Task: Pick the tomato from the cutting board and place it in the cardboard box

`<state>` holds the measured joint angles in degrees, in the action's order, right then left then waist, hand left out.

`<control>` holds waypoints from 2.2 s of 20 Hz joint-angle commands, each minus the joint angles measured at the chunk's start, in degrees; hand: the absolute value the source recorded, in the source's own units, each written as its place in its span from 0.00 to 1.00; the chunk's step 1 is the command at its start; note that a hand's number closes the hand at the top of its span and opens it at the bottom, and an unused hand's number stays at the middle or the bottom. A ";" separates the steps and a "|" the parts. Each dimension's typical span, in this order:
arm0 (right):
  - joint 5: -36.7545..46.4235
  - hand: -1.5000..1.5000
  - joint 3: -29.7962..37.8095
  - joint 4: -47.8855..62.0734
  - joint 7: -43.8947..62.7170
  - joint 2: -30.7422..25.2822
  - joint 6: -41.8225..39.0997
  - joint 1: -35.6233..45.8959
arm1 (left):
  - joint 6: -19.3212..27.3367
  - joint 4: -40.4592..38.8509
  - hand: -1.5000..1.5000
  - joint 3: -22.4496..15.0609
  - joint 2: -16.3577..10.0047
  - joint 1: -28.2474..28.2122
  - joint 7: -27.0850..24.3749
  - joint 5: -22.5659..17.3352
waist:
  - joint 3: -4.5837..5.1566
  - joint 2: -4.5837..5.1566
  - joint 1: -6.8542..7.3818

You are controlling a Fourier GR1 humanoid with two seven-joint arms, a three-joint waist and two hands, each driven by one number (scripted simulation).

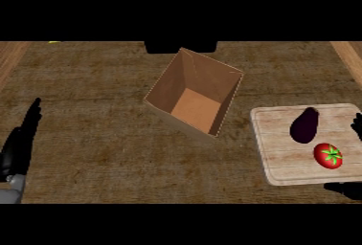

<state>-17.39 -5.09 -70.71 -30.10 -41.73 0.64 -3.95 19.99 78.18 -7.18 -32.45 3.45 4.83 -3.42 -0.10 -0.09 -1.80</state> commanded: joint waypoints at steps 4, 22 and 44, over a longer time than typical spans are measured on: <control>-1.86 0.00 7.67 15.26 -26.05 -2.09 -15.19 -4.94 | -0.83 -2.35 0.50 1.22 0.02 0.80 -1.99 1.66 | -0.02 0.17 1.49; 28.20 0.00 -7.68 12.22 -1.69 -18.07 -13.72 7.98 | -3.40 -2.58 0.50 1.50 1.69 2.56 -0.63 3.16 | 0.14 0.17 2.51; 40.56 0.00 0.50 8.52 6.76 -7.56 -26.10 14.27 | -6.81 -3.70 0.50 8.51 7.61 2.87 -1.44 11.47 | 0.10 0.09 1.83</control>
<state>22.49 -6.90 -63.19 -21.44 -49.61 -22.10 8.81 12.38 74.98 1.61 -26.75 5.39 2.97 5.35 0.00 -0.03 0.01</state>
